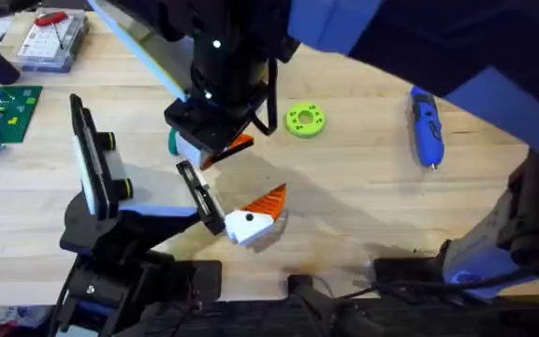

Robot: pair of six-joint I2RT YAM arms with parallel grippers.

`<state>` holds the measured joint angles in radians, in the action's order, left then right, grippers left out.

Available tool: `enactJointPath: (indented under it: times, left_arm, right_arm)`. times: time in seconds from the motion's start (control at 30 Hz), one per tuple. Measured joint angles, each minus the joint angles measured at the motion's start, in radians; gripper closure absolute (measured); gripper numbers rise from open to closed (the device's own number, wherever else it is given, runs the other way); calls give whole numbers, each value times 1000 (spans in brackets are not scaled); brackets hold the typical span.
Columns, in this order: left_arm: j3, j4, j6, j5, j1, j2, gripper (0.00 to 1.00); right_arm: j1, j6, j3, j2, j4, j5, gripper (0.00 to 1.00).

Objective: Pick up the gripper from the table and insert it into the empty holder that is missing its gripper. Then pick up a screw, insert it into the mounting hole, and use the screwdriver to tighten it. Finally, clean up the table by picking up the vegetable and placing it into the bucket.

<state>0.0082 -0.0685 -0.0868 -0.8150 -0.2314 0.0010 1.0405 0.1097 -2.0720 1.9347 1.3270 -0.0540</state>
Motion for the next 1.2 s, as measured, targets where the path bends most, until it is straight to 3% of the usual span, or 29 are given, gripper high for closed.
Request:
enactJointPath:
  times: [0.2, 0.33, 0.5, 1.2]
  left_arm:
    - [0, 0, 0, 0, 0, 0, 13]
    - [0, 0, 0, 0, 0, 0, 13]
    - [0, 0, 0, 0, 0, 0, 13]
    - [0, 0, 0, 0, 0, 0, 13]
  right_arm:
    - [0, 0, 0, 0, 1, 0, 717]
    - [0, 0, 0, 0, 1, 0, 799]
    - [0, 4, 0, 0, 0, 0, 991]
    - [0, -16, 0, 0, -11, 0, 998]
